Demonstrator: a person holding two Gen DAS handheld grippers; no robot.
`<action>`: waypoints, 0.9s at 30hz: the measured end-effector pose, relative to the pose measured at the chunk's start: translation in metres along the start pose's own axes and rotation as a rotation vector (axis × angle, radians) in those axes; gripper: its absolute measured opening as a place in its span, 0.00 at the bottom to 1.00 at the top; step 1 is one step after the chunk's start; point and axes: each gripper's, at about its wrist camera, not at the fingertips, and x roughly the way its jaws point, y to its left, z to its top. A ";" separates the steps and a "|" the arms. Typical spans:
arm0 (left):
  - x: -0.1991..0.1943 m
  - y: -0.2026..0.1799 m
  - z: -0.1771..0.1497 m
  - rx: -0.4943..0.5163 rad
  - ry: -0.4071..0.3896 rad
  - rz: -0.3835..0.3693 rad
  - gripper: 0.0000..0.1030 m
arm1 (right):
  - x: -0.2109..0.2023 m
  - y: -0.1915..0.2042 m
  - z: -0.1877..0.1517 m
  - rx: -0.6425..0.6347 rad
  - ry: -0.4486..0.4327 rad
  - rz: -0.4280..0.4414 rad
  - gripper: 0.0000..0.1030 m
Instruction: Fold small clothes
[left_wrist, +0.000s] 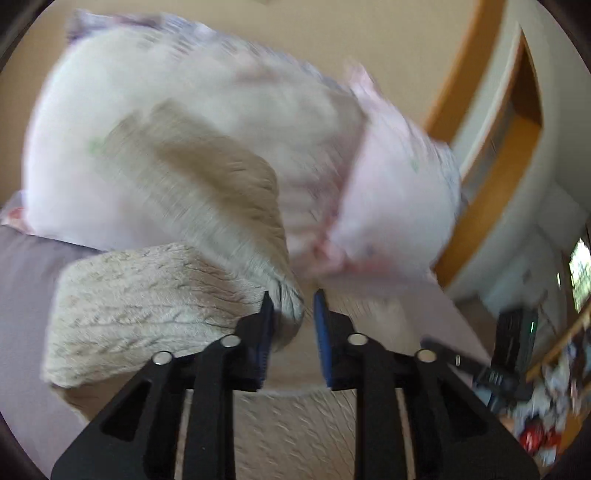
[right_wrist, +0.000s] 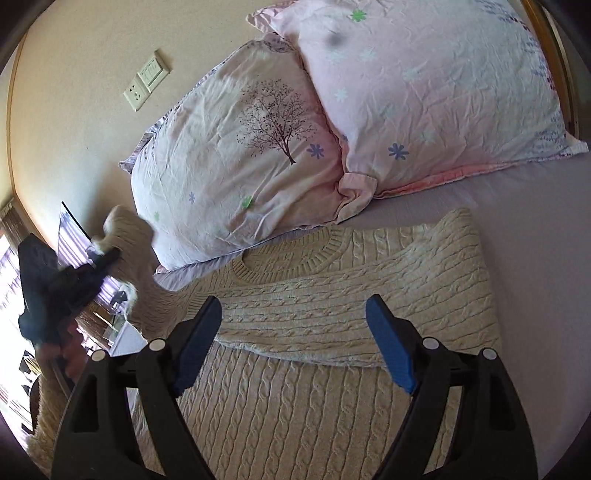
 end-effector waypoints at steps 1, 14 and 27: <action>0.028 -0.023 -0.015 0.078 0.089 -0.015 0.42 | 0.001 -0.006 0.000 0.021 0.009 -0.004 0.78; -0.075 0.051 -0.077 -0.020 -0.009 0.218 0.77 | 0.040 -0.077 0.022 0.236 0.067 -0.125 0.48; -0.108 0.106 -0.157 -0.279 0.077 0.196 0.77 | -0.003 -0.062 0.025 0.155 -0.128 -0.261 0.06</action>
